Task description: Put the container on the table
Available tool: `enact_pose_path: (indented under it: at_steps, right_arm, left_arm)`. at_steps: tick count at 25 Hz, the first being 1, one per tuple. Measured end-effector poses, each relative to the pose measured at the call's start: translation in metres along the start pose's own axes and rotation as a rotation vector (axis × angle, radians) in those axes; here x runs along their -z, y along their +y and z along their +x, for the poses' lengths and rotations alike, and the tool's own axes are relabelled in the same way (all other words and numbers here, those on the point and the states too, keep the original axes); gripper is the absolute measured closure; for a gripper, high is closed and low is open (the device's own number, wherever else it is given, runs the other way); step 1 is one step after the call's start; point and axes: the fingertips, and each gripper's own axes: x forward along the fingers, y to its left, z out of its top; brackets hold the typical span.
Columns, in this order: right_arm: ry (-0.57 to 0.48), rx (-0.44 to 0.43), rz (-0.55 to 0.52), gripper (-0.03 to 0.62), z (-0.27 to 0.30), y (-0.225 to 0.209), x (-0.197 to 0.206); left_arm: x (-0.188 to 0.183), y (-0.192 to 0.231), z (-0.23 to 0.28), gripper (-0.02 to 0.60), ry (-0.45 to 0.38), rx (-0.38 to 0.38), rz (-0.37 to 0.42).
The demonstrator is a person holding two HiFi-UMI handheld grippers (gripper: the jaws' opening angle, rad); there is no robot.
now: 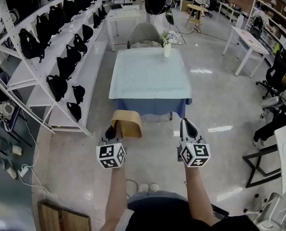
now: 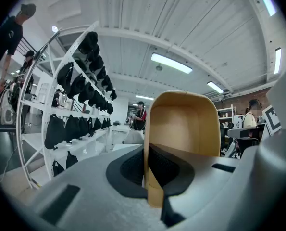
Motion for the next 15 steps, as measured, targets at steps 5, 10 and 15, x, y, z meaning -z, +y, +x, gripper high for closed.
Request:
enact_pose_path:
  at_steps: [5,10,15]
  right_arm:
    - [-0.008,0.002,0.016,0.597,-0.002,-0.006,-0.002]
    - [-0.005,-0.016,0.009,0.595,-0.005,-0.006,-0.001]
    - [0.006,-0.026,0.005,0.595,-0.005,-0.002,0.005]
  left_arm:
    - [0.002,-0.003,0.001,0.574,0.005,0.001,0.0]
    - [0.005,-0.009,0.004,0.574,0.012,0.013,0.002]
    - [0.009,-0.01,0.006,0.574,0.02,0.021,-0.001]
